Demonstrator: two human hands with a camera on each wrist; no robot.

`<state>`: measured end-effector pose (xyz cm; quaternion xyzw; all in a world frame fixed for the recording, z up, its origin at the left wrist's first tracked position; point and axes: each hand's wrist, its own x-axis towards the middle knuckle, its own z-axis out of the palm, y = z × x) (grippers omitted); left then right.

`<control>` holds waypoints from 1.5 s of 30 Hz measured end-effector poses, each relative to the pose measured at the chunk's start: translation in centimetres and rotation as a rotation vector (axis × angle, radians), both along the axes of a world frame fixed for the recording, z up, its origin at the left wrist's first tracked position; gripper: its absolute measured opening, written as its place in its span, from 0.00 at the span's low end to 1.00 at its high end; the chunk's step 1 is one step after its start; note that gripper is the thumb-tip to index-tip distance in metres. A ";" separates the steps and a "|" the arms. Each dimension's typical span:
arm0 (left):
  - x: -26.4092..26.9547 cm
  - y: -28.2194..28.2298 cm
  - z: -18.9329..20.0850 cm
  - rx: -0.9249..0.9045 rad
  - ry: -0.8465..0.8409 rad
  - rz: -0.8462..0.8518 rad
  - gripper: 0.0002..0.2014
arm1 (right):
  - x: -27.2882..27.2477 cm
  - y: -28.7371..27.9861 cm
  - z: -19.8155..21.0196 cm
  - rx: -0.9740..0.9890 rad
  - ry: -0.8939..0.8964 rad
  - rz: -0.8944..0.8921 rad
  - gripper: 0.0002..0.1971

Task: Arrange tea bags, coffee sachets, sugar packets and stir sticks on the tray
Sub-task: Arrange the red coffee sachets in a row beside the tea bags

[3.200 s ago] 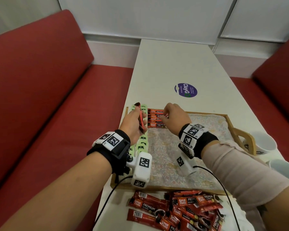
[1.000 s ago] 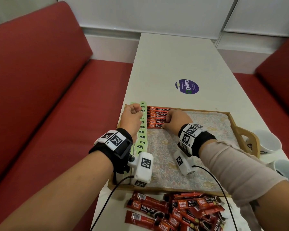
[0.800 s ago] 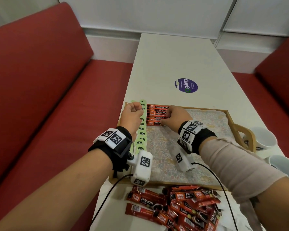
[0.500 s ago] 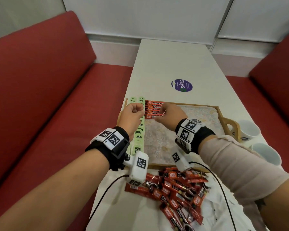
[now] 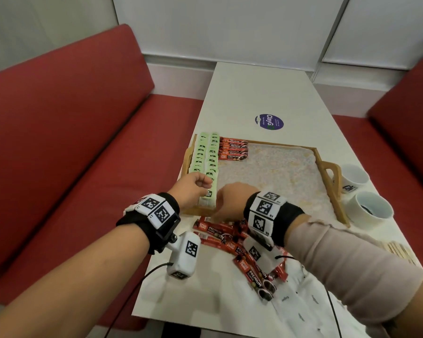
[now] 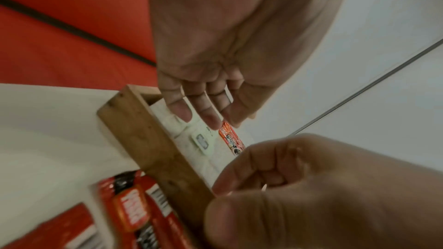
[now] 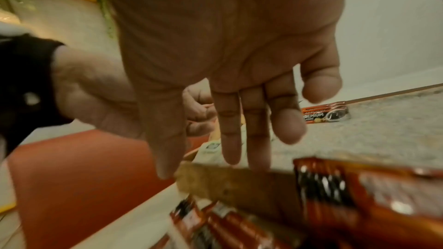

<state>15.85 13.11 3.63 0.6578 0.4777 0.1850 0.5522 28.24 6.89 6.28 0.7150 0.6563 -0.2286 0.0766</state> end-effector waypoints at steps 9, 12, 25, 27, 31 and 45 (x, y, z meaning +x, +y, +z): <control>-2.1 -2.4 -2.7 -0.053 0.200 -0.128 0.15 | -3.6 -2.8 -2.3 -0.047 -0.380 0.164 0.23; -2.8 -2.9 -3.4 -0.016 0.292 -0.093 0.15 | -4.0 -3.1 -2.5 -0.030 -0.395 0.163 0.21; -4.2 -5.1 -3.7 -0.118 0.499 -0.115 0.33 | -3.9 -2.6 -4.4 0.020 -0.364 0.233 0.11; -4.2 -5.1 -3.5 -0.159 0.448 -0.090 0.32 | -3.8 -2.5 -4.5 0.017 -0.339 0.234 0.12; -4.6 -4.5 -3.1 -0.188 0.421 -0.045 0.34 | -3.6 -2.1 -4.3 0.032 -0.249 0.200 0.11; -2.5 -4.4 -0.7 -0.312 -0.290 -0.077 0.44 | -1.9 -0.7 -1.4 0.253 0.201 -0.028 0.15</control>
